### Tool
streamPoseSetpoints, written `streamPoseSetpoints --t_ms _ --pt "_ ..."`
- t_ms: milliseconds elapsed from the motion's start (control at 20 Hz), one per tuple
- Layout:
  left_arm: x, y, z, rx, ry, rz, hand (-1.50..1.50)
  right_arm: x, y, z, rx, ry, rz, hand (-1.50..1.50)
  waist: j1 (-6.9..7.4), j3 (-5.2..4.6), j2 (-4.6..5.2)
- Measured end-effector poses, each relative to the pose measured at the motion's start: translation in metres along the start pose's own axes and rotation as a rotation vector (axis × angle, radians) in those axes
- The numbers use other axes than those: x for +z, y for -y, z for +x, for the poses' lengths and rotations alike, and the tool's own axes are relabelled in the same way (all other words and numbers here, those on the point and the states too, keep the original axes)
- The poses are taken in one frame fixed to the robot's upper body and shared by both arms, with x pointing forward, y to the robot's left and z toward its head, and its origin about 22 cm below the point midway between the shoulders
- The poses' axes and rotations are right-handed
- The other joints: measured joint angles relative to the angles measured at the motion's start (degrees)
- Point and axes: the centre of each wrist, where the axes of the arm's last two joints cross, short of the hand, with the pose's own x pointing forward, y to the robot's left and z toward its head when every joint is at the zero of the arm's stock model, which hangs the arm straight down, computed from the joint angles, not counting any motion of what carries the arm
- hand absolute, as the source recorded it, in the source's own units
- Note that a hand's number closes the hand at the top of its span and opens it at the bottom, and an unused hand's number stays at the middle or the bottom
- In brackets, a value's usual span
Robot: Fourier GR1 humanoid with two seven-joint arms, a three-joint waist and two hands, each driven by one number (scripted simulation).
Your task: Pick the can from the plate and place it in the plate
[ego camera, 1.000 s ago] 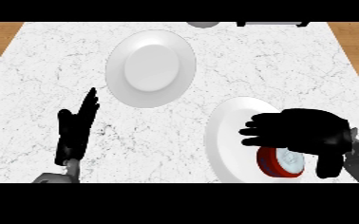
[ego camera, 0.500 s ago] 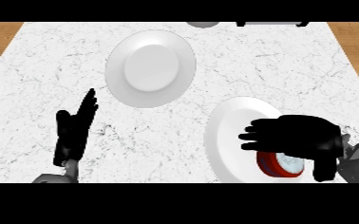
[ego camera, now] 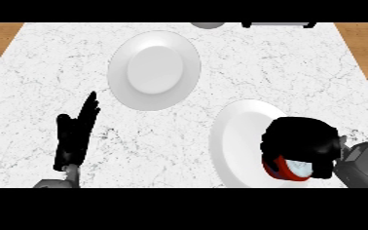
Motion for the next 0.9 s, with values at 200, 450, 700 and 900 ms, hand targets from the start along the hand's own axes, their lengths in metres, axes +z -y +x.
streamPoseSetpoints --t_ms 200,450,700,900 --pt "-0.005 0.003 0.005 0.003 -0.002 0.004 0.0 0.004 0.003 -0.007 0.02 -0.009 -0.096 1.5 -0.13 0.11 0.06" --pt "-0.001 0.005 0.003 0.001 -0.003 0.002 0.0 -0.031 0.017 0.004 -0.006 -0.077 -0.293 1.5 0.25 0.12 0.04" --pt "-0.005 0.01 0.009 -0.006 0.016 -0.027 0.0 -0.112 0.037 0.038 -0.093 -0.205 -0.485 1.5 2.35 -0.02 0.34" --pt "-0.008 0.017 0.014 -0.015 0.026 -0.053 0.0 -0.151 0.067 0.065 -0.132 -0.311 -0.64 1.5 3.77 0.02 0.47"
